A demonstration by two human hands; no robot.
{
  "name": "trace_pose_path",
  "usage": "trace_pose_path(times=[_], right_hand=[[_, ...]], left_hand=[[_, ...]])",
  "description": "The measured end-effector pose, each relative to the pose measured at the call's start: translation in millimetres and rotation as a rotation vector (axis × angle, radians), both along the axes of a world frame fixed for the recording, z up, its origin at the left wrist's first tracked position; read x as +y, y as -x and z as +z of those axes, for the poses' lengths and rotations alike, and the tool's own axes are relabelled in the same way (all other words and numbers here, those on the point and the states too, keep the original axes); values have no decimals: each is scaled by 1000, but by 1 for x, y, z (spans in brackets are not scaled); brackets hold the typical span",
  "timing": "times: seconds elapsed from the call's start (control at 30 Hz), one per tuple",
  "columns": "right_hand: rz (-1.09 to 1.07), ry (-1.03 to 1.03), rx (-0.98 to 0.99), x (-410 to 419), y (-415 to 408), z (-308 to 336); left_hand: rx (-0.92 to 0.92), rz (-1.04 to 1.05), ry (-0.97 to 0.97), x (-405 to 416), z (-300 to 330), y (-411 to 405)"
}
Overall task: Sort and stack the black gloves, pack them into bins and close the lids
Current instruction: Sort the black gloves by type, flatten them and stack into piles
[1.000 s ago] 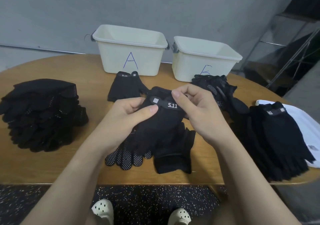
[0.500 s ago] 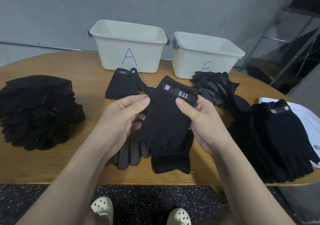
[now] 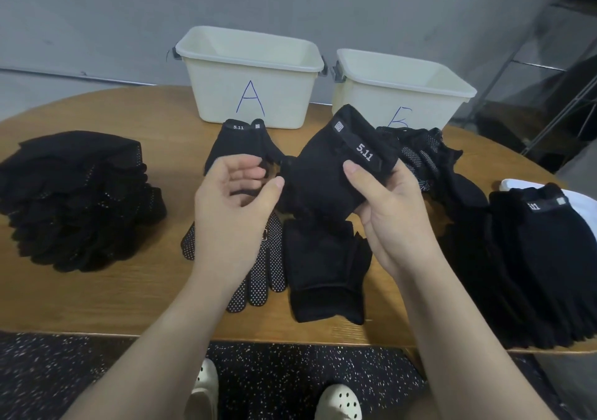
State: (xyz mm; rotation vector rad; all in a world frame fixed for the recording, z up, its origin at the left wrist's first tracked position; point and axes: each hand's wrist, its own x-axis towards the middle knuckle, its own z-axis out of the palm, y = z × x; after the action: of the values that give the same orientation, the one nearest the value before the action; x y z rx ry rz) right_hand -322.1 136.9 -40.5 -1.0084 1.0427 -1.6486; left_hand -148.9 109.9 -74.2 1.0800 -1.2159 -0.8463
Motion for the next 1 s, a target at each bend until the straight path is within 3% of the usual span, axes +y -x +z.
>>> trace_pose_path(times=[0.17,0.4,0.63,0.77,0.87,1.0], right_hand=[[31,-15,-30,0,-5,0],[124,-6,49,3,-14,-4],[250,-25,155,3,-17,-9],[222,-304,83,2,-8,-2],[358,-507,75,3,2,-2],[492,-590,-44,5,10,-4]], left_hand=[[-258,1,212,6,-2,1],[-506,-188,242,14,-6,15],[-469,-93,320,7,-7,9],[-399,-116,307,6,-6,3],[-386,-182,319,9,-2,1],[-379,-321,331,14,1,-2]])
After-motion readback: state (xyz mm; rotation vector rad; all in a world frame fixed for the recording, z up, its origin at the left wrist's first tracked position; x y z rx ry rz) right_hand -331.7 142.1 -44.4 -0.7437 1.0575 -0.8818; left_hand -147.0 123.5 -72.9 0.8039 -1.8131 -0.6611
